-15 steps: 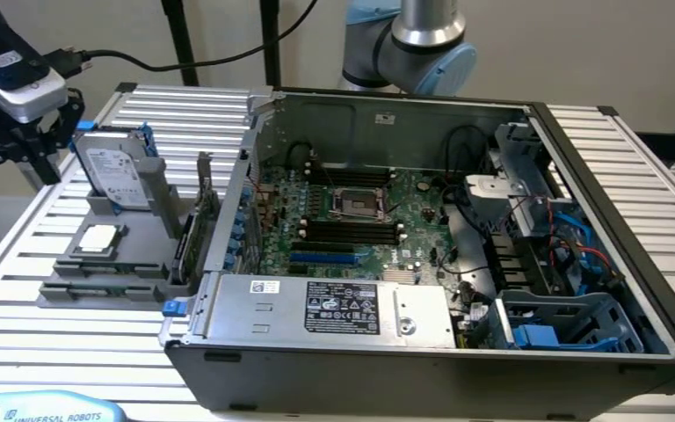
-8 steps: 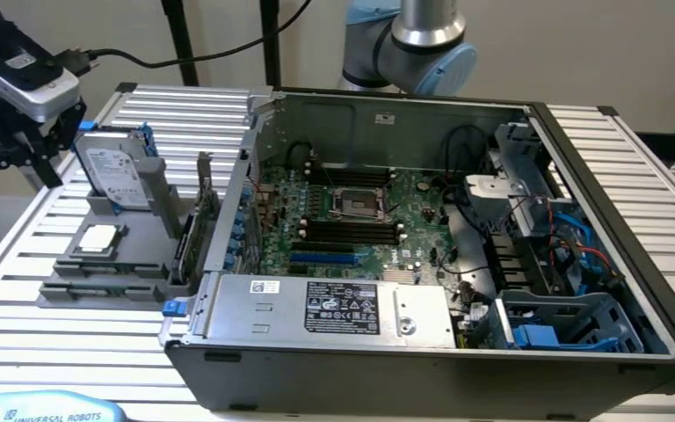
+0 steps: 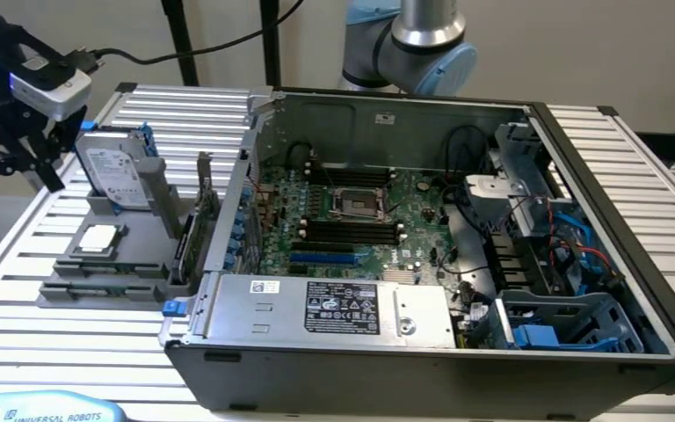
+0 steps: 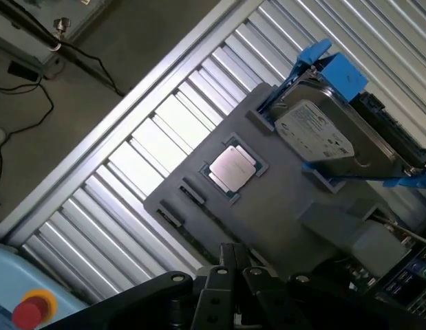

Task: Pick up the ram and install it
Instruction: 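Pick up the ram and move it above insertion slot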

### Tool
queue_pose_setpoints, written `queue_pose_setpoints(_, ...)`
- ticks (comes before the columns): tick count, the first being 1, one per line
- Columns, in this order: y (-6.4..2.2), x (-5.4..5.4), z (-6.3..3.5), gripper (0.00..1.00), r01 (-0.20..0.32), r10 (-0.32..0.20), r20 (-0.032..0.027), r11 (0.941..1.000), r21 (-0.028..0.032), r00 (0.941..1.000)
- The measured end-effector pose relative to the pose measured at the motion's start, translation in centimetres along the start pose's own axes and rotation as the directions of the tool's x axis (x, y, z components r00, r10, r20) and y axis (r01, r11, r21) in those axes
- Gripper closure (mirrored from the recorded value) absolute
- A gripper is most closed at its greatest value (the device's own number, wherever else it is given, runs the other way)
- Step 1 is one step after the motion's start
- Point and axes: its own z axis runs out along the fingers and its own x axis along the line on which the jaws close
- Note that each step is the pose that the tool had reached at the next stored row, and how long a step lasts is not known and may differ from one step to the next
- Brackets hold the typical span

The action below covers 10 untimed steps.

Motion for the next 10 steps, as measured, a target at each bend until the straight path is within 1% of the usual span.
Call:
queue_pose_setpoints(2,-0.01,0.00,0.16,0.89,0.036,-0.036,-0.0018,0.9993,-0.0006,0.9993)
queue_pose_setpoints(5,-0.02,0.01,0.39,0.89,0.091,-0.091,-0.0044,0.9959,-0.0016,0.9959)
queue_pose_setpoints(8,-0.03,0.01,0.62,0.89,0.144,-0.144,-0.0068,0.9895,-0.0027,0.9895)
queue_pose_setpoints(10,-0.04,0.01,0.78,0.89,0.181,-0.181,-0.0085,0.9834,-0.0036,0.9834)
